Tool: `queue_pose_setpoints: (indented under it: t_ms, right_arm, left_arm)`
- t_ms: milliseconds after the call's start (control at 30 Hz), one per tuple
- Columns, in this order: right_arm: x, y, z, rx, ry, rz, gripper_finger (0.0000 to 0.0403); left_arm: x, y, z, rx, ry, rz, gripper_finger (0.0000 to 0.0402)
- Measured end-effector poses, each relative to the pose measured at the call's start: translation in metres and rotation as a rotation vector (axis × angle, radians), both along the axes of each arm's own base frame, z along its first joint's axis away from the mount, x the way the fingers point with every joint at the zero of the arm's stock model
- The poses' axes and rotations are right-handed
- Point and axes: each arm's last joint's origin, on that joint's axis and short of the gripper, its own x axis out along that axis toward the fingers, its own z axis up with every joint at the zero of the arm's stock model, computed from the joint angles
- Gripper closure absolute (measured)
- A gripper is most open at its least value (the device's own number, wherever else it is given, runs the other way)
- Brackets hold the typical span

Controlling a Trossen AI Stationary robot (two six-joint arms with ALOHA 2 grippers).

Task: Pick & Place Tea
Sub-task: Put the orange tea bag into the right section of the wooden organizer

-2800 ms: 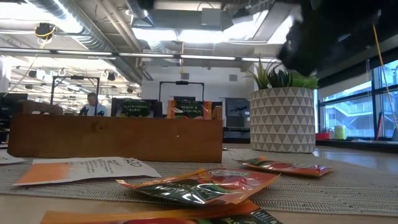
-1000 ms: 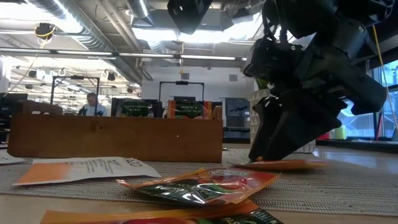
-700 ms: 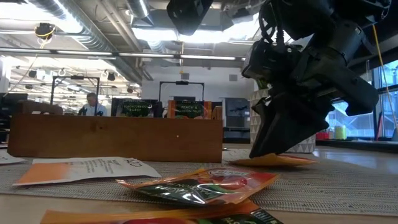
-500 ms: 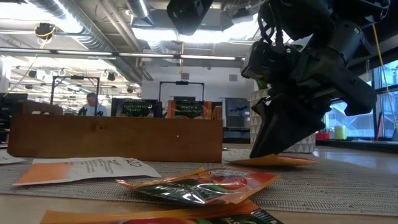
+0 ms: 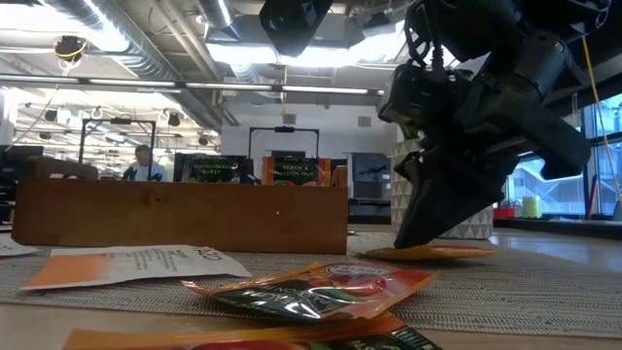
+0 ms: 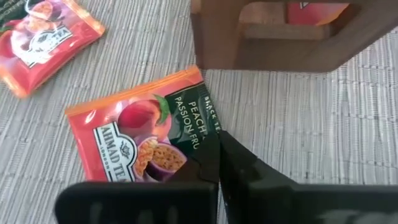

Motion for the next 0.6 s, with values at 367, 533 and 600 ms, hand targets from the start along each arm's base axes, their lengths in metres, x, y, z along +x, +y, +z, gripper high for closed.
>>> queue_pose_setpoints:
  t_ms: [367, 533, 600]
  right_arm:
    - [-0.015, -0.003, 0.042, 0.021, -0.033, -0.001, 0.0401]
    - [-0.019, -0.006, 0.066, 0.029, -0.126, -0.051, 0.0401]
    - [-0.021, -0.008, 0.077, 0.023, -0.174, -0.093, 0.0401]
  left_arm:
    - [0.002, -0.001, 0.01, -0.049, -0.077, 0.001, 0.0399]
    - [-0.011, 0.002, 0.04, -0.053, -0.114, 0.114, 0.0397]
    - [-0.024, 0.002, 0.057, -0.011, -0.145, 0.184, 0.0399]
